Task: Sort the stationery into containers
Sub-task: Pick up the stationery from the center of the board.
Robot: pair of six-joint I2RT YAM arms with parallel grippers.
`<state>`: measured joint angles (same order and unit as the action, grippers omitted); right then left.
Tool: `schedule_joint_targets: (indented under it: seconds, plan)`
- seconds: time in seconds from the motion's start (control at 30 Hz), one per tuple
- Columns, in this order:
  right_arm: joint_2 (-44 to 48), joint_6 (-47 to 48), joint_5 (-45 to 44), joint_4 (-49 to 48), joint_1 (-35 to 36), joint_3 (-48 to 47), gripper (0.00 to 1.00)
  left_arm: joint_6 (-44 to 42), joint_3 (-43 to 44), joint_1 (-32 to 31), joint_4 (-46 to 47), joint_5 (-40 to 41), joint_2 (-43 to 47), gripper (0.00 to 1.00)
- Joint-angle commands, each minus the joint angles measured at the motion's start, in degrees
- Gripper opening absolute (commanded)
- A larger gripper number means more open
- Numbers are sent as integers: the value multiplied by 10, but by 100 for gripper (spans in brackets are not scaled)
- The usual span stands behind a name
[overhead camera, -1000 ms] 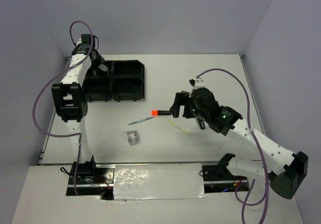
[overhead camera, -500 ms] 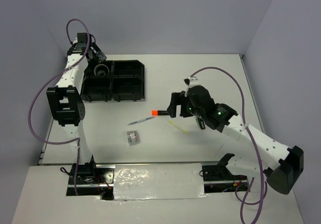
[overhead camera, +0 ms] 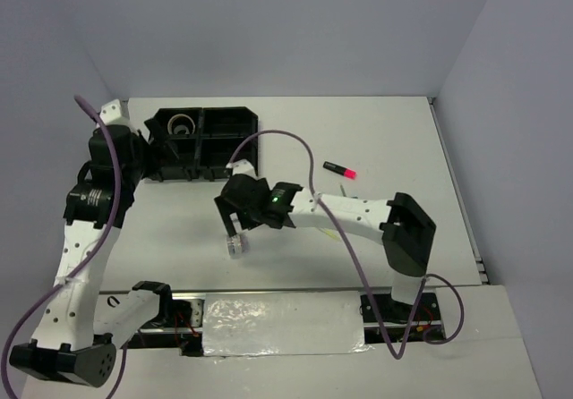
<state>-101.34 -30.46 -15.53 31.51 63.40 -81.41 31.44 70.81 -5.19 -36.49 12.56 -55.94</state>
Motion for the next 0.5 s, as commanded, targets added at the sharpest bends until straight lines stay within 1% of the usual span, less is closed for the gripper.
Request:
schedule_joint_targets:
  seconds: [0.0,0.13,0.2,0.47]
  plan:
    - [-41,-48,-47,35,30,-59,99,-63,-43,2,-47,0,17,99]
    - [-77,-79,-67,42,52,-74,99,-57,-80,4,-55,21,62,99]
    - [-96,-88,-67,44,54,-73,99,-60,-91,4,-50,15,78,99]
    - [-123,-99,9,-15,60,-27,95,-65,-133,4,-42,-17,84,99]
